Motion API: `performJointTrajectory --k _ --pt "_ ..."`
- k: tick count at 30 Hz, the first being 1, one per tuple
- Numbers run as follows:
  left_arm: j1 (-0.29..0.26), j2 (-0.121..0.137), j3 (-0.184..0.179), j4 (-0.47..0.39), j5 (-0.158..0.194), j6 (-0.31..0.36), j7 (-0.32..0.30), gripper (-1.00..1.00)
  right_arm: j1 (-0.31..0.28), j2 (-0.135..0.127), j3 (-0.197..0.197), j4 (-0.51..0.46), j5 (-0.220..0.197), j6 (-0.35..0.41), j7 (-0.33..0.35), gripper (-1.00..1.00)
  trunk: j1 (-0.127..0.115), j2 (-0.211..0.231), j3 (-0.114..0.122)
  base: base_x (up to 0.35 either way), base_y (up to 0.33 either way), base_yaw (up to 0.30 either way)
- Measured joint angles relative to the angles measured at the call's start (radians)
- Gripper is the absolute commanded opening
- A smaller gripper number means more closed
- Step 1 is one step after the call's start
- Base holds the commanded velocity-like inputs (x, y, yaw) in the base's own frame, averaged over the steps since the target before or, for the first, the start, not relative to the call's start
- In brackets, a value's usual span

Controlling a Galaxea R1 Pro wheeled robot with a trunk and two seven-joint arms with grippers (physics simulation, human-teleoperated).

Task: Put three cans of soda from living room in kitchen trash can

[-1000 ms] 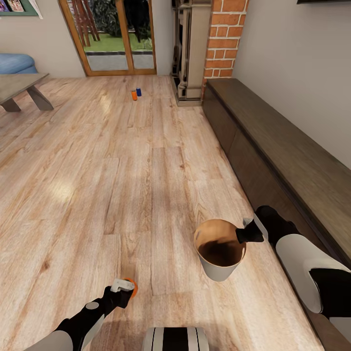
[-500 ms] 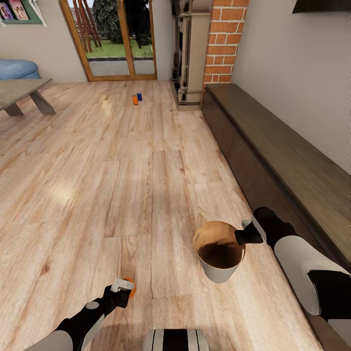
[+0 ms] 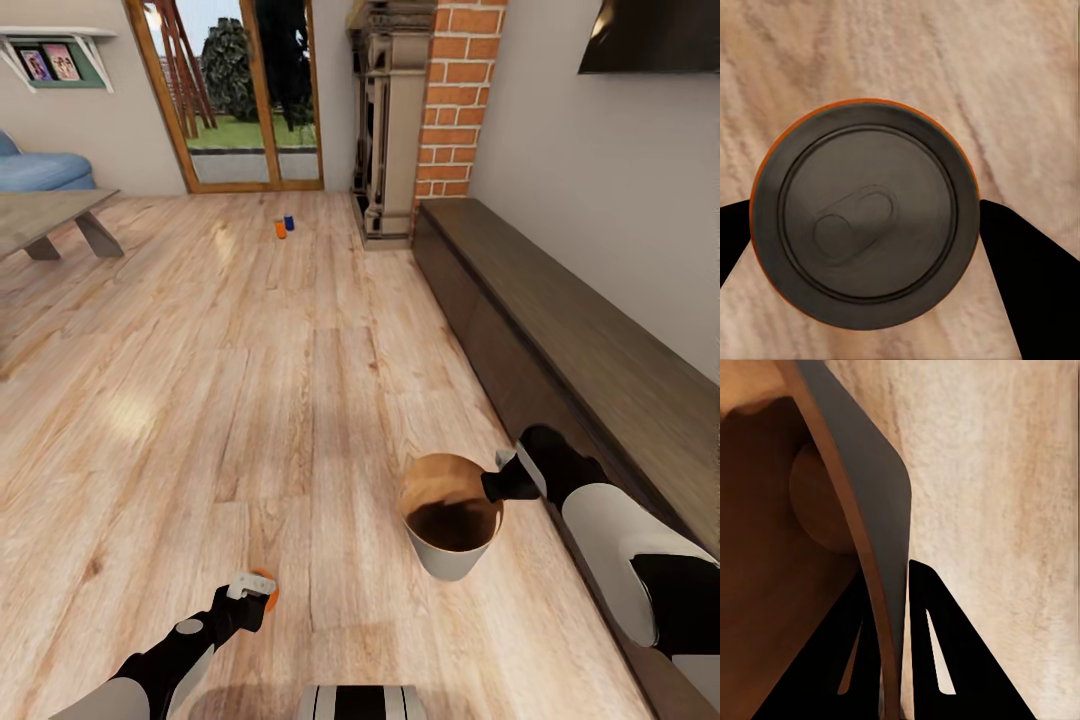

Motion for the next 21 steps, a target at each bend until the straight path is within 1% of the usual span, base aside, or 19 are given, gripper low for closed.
performJointTrajectory --k 11,14,16,18,19,20,21 --pt "-0.001 0.001 0.001 0.0 0.004 0.001 -0.001 -1.0 0.001 0.0 0.001 0.002 0.0 0.0 0.0 -1.0 -0.005 0.003 0.043 0.0 0.0 0.0" --pt "0.0 0.002 0.005 -0.003 0.006 0.006 -0.025 -1.0 0.001 0.0 0.0 0.004 -0.001 0.0 0.0 -1.0 -0.006 0.003 0.054 0.0 0.0 0.0" --pt "0.0 0.003 0.005 -0.005 0.007 0.009 -0.053 -1.0 0.001 0.0 0.001 0.005 0.0 0.0 0.0 -1.0 -0.007 0.004 0.062 0.0 0.0 0.0" --pt "-0.001 0.007 0.008 -0.008 0.011 0.014 -0.13 -1.0 0.002 0.001 0.001 0.007 0.0 0.0 0.0 -1.0 -0.008 0.004 0.07 0.0 0.0 0.0" --pt "-0.001 0.009 0.01 -0.008 0.012 0.015 -0.151 -1.0 0.002 0.001 0.001 0.007 -0.001 0.0 0.0 -1.0 -0.009 0.004 0.073 0.0 0.0 0.0" --pt "-0.004 0.017 0.012 -0.01 0.021 0.017 -0.204 -1.0 0.002 0.002 0.001 0.007 -0.001 0.0 0.0 -1.0 -0.009 0.005 0.077 0.0 0.0 0.0" --pt "-0.008 0.03 0.014 -0.01 0.034 0.018 -0.227 -1.0 0.002 0.002 0.0 0.008 -0.003 0.0 0.0 -1.0 -0.009 0.005 0.081 0.0 0.0 0.0"
